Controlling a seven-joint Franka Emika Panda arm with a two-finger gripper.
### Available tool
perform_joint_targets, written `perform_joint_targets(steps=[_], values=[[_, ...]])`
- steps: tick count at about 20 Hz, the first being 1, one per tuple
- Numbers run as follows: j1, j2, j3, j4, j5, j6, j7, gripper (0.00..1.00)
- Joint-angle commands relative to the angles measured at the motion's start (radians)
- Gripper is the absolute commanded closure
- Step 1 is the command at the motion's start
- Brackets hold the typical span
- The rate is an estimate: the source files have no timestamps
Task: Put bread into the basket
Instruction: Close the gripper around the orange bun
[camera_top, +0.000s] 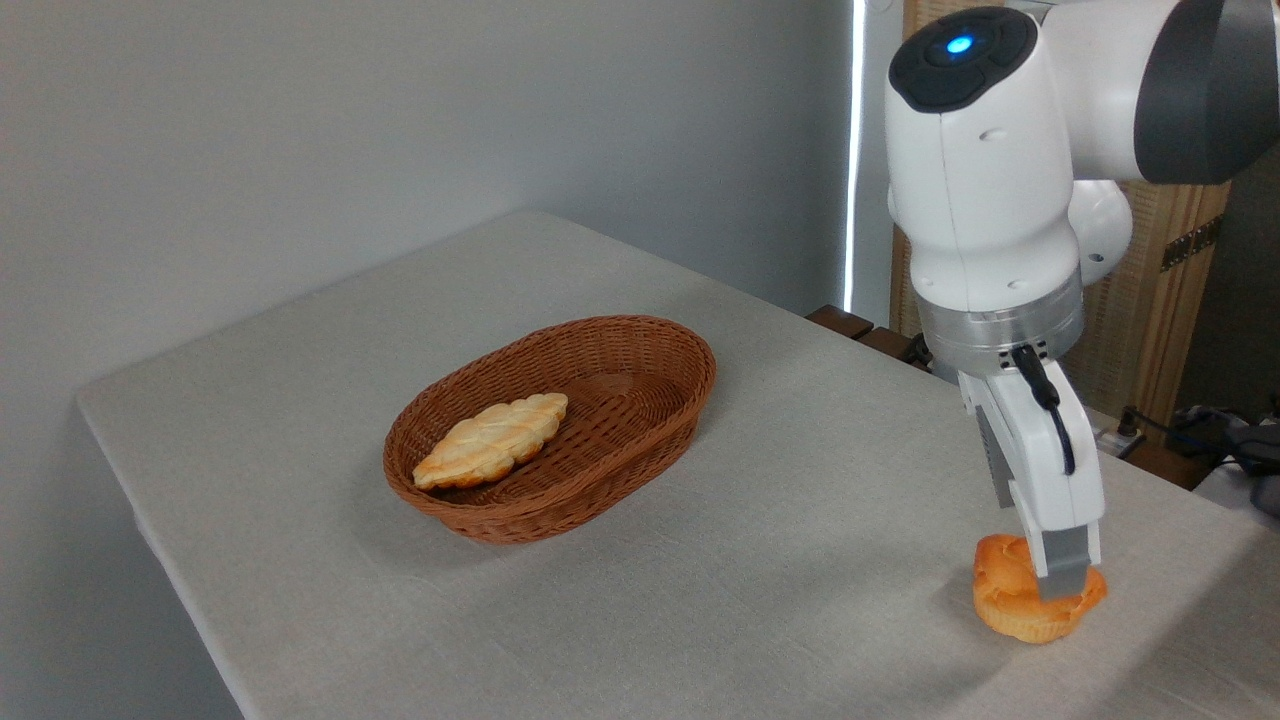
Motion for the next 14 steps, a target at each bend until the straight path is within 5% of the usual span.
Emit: perform_joint_targets(steps=[1, 3, 14], values=[[-0.061, -0.002, 0.096, -0.047, 0.019, 0.092, 0.008, 0.0], [-0.092, -0.002, 0.121, -0.048, 0.019, 0.093, 0.007, 0.0], [-0.113, -0.001, 0.122, -0.047, 0.018, 0.081, 0.007, 0.0]])
